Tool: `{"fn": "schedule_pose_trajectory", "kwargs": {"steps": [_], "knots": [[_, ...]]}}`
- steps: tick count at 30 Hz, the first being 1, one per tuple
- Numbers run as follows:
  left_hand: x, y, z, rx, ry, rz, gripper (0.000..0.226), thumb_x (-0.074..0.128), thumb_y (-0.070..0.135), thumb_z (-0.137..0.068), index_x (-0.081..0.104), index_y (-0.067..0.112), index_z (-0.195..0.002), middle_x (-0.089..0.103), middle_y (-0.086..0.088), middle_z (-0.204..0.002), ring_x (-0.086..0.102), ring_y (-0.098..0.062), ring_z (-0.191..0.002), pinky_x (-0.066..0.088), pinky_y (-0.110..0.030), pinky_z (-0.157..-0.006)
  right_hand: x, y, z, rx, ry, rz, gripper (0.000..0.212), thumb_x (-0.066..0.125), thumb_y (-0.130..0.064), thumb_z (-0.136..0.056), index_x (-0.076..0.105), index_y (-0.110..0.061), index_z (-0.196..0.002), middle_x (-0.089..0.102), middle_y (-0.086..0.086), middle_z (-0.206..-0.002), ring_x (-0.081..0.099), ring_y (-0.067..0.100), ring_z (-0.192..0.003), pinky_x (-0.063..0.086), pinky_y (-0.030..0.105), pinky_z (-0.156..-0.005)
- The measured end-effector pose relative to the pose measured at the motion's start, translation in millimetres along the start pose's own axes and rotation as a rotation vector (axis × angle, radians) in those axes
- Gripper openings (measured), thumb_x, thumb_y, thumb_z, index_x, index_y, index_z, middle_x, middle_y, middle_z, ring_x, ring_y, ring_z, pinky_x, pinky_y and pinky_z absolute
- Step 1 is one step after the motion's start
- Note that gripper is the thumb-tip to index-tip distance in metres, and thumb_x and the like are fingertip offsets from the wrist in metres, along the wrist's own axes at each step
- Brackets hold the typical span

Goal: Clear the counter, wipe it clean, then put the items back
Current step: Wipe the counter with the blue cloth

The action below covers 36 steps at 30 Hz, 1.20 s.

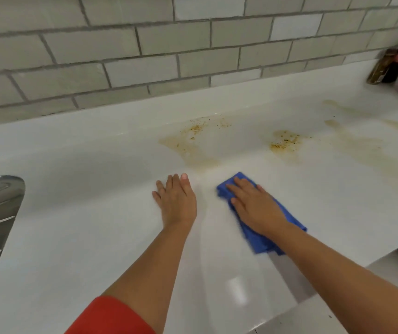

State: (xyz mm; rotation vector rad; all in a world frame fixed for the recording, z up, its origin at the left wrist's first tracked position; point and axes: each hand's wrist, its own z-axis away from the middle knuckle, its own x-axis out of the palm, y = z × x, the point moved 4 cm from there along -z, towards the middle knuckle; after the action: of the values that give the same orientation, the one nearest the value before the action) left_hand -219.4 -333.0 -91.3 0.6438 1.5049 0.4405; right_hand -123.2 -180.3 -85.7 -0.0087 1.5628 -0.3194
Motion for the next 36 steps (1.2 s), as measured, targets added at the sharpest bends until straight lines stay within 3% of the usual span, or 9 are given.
{"fn": "schedule_pose_trajectory", "kwargs": {"steps": [2, 5, 14, 18, 21, 23, 26, 30, 36], "knots": [[1, 0, -1, -0.001, -0.015, 0.015, 0.057, 0.008, 0.038, -0.1, 0.032, 0.011, -0.144, 0.027, -0.005, -0.153, 0.007, -0.026, -0.145, -0.002, -0.044, -0.118, -4, 18, -26, 0.186, 0.02, 0.031, 0.053, 0.014, -0.038, -0.1, 0.018, -0.02, -0.149, 0.009, 0.002, -0.159, 0.007, 0.017, -0.147, 0.008, 0.038, -0.118], [0, -1, -2, -0.009, -0.016, 0.077, 0.057, 0.008, 0.037, -0.1, 0.032, 0.01, -0.144, 0.03, -0.005, -0.152, 0.012, -0.022, -0.145, -0.004, -0.043, -0.117, -1, -1, -63, 0.3, 0.016, 0.045, 0.052, 0.015, -0.035, -0.102, 0.01, -0.017, -0.151, 0.005, 0.006, -0.159, 0.001, 0.024, -0.147, 0.006, 0.045, -0.118], [-30, -15, 2, -0.106, -0.026, 0.724, 0.047, 0.024, 0.039, -0.101, 0.039, 0.017, -0.14, 0.038, 0.0, -0.147, 0.031, -0.015, -0.137, 0.019, -0.026, -0.114, 19, -98, -8, -0.176, -0.048, -0.18, 0.045, 0.021, -0.027, -0.103, 0.028, -0.024, -0.147, 0.017, -0.004, -0.158, 0.008, 0.013, -0.147, 0.004, 0.031, -0.118], [-36, 11, 29, 0.165, 0.064, 0.45, 0.033, 0.036, 0.018, -0.099, 0.048, 0.013, -0.13, 0.044, -0.001, -0.137, 0.04, -0.016, -0.126, 0.029, -0.019, -0.099, -1, -72, 7, 0.016, 0.059, -0.796, 0.045, 0.031, -0.007, -0.099, 0.037, -0.022, -0.141, 0.042, -0.004, -0.145, 0.037, 0.009, -0.134, 0.025, 0.016, -0.108], [-4, 34, 64, 0.302, -0.092, -0.005, 0.038, 0.031, 0.02, -0.098, 0.044, 0.006, -0.131, 0.04, -0.008, -0.141, 0.036, -0.024, -0.13, 0.027, -0.031, -0.11, -11, -56, -1, 0.126, 0.116, -0.919, 0.049, 0.034, 0.005, -0.093, 0.043, -0.016, -0.136, 0.046, -0.002, -0.14, 0.04, 0.013, -0.131, 0.031, 0.018, -0.103], [11, 28, 75, 0.357, -0.257, -0.341, 0.058, 0.016, 0.037, -0.098, 0.019, 0.005, -0.147, 0.014, -0.014, -0.156, 0.011, -0.03, -0.144, 0.003, -0.04, -0.118, -16, -41, -8, 0.153, 0.144, -0.843, 0.049, 0.035, 0.01, -0.089, 0.05, -0.012, -0.13, 0.051, 0.002, -0.135, 0.045, 0.015, -0.128, 0.031, 0.014, -0.097], [5, 8, 64, 0.485, -0.306, -0.475, 0.086, -0.015, 0.055, -0.076, -0.001, 0.012, -0.15, -0.005, -0.005, -0.159, -0.007, -0.021, -0.146, -0.015, -0.035, -0.112, -32, -12, -25, 0.196, 0.146, -0.625, 0.041, 0.042, 0.003, -0.091, 0.053, -0.008, -0.129, 0.051, 0.007, -0.135, 0.047, 0.019, -0.125, 0.031, 0.014, -0.095], [-20, -19, 6, 0.442, -0.273, -0.601, 0.069, 0.003, 0.06, -0.089, 0.006, 0.028, -0.15, -0.002, -0.001, -0.159, -0.003, -0.02, -0.146, -0.003, -0.044, -0.117, -43, 22, -47, 0.279, -0.067, -0.214, 0.042, 0.044, -0.014, -0.094, 0.044, -0.009, -0.136, 0.039, 0.01, -0.139, 0.042, 0.028, -0.126, 0.037, 0.032, -0.1], [-7, 3, -70, 0.166, -0.28, -0.727, 0.053, 0.018, 0.045, -0.098, 0.008, 0.032, -0.149, 0.011, -0.019, -0.154, 0.012, -0.036, -0.141, 0.006, -0.048, -0.115, -40, 21, -53, 0.234, -0.208, 0.047, 0.037, 0.037, -0.01, -0.093, 0.044, -0.003, -0.129, 0.039, 0.01, -0.131, 0.038, 0.027, -0.124, 0.04, 0.034, -0.097]]}}
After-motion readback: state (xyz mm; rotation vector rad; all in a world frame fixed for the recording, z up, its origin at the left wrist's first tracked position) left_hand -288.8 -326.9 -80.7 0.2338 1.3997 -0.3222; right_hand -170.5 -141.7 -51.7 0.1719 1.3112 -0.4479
